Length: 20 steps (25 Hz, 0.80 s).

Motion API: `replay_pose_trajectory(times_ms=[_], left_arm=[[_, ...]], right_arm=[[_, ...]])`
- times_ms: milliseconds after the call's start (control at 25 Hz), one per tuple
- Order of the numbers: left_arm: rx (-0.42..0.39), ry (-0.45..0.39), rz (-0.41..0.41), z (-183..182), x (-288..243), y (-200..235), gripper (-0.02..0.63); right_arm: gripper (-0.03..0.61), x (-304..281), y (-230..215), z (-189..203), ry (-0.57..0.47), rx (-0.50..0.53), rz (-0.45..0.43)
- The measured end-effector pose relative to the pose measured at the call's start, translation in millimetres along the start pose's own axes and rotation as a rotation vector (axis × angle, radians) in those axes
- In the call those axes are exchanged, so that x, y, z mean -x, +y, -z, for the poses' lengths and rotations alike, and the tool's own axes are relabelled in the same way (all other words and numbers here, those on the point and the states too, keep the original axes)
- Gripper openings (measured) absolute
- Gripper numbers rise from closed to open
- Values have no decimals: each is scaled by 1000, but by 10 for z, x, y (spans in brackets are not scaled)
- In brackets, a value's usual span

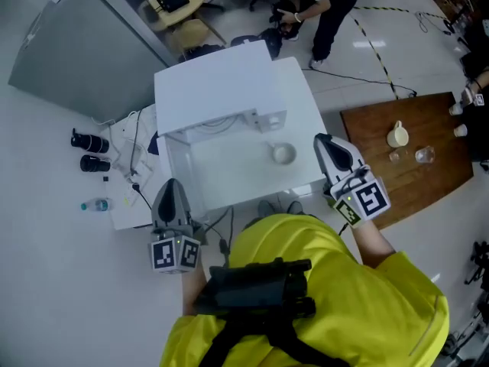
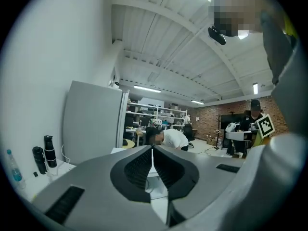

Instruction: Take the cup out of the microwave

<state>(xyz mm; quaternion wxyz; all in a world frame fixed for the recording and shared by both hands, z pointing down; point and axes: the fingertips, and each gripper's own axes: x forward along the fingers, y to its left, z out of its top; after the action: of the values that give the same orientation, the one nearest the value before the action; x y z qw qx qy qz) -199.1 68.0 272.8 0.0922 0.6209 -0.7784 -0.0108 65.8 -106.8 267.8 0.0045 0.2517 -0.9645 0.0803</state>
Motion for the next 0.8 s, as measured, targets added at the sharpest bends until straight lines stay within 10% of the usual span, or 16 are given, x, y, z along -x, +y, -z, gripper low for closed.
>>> replay_pose_trajectory(times_ms=[800], left_arm=[[60,53,29,258,-206,-181,2]], right_arm=[[4,-124,98,84,26,23,-54]])
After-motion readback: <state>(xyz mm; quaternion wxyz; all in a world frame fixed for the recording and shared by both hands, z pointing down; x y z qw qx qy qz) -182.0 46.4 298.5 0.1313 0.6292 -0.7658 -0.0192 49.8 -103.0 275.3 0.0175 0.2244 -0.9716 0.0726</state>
